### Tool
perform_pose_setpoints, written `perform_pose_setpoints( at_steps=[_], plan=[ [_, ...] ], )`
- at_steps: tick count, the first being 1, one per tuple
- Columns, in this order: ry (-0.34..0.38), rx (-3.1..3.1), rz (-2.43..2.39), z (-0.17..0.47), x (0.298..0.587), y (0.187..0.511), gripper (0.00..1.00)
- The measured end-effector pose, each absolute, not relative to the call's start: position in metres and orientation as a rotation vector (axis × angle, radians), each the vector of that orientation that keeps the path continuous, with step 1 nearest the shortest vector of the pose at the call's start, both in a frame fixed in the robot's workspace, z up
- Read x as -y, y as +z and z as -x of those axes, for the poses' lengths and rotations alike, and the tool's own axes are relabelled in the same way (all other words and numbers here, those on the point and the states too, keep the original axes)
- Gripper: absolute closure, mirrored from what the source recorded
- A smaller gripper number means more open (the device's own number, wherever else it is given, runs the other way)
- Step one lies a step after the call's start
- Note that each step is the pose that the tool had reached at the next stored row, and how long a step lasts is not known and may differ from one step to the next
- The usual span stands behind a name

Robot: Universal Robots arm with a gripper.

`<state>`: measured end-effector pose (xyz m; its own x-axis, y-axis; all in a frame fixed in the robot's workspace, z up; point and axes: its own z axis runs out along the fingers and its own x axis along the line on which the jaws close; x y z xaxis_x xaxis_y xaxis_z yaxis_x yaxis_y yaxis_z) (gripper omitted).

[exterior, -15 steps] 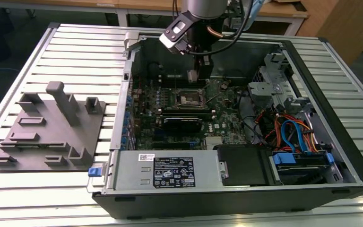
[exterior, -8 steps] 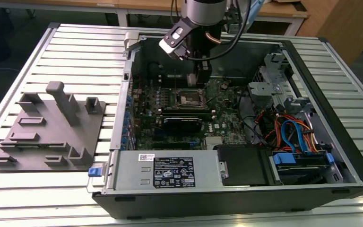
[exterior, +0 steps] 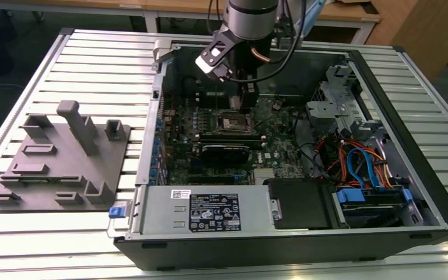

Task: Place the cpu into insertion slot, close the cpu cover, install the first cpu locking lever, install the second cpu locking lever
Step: 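Place the cpu into insertion slot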

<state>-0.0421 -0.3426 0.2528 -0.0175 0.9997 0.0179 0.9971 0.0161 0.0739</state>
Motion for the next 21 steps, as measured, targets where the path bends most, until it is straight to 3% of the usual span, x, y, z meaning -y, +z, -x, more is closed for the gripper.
perform_pose_setpoints(
  at_steps=[21],
  plan=[
    [0.104,-2.212,-2.175,0.043,0.3426,0.2446,0.46]
  ],
)
